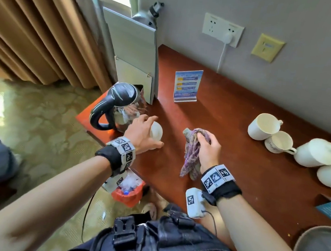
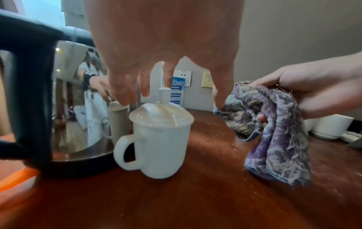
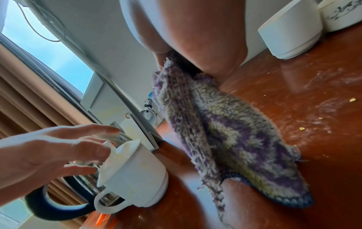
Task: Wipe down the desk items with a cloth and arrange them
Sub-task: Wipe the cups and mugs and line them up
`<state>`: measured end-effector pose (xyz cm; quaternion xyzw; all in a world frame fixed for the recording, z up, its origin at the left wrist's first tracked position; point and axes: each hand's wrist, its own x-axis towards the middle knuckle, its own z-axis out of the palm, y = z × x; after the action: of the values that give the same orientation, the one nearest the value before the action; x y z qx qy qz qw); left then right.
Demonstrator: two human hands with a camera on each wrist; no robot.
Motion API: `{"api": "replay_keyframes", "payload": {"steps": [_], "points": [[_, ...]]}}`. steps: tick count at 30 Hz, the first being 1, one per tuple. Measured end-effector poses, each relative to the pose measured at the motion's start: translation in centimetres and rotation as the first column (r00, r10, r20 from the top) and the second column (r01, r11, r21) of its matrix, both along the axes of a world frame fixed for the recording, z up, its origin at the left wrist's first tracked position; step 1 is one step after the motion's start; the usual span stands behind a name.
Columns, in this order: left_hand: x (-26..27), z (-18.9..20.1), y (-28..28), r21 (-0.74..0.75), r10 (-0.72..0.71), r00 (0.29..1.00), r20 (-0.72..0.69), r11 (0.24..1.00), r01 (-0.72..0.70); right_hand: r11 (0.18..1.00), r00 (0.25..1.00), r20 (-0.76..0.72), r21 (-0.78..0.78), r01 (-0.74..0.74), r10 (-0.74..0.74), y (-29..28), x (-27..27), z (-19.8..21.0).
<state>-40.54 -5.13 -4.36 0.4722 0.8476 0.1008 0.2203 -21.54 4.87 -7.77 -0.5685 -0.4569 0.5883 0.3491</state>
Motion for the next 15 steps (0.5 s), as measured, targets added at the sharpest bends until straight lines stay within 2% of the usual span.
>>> {"api": "replay_keyframes", "payload": {"steps": [4, 15], "points": [[-0.8, -1.1, -1.0, -0.054, 0.014, 0.999, 0.044, 0.998, -0.012, 1.0, 0.999, 0.027, -0.001, -0.027, 0.027, 0.0, -1.0, -0.7], [-2.3, -2.6, -0.4, -0.077, 0.033, 0.993, 0.112, 0.997, -0.024, 0.998, 0.996, 0.068, 0.0, -0.055, 0.055, 0.2, -1.1, -1.3]]}}
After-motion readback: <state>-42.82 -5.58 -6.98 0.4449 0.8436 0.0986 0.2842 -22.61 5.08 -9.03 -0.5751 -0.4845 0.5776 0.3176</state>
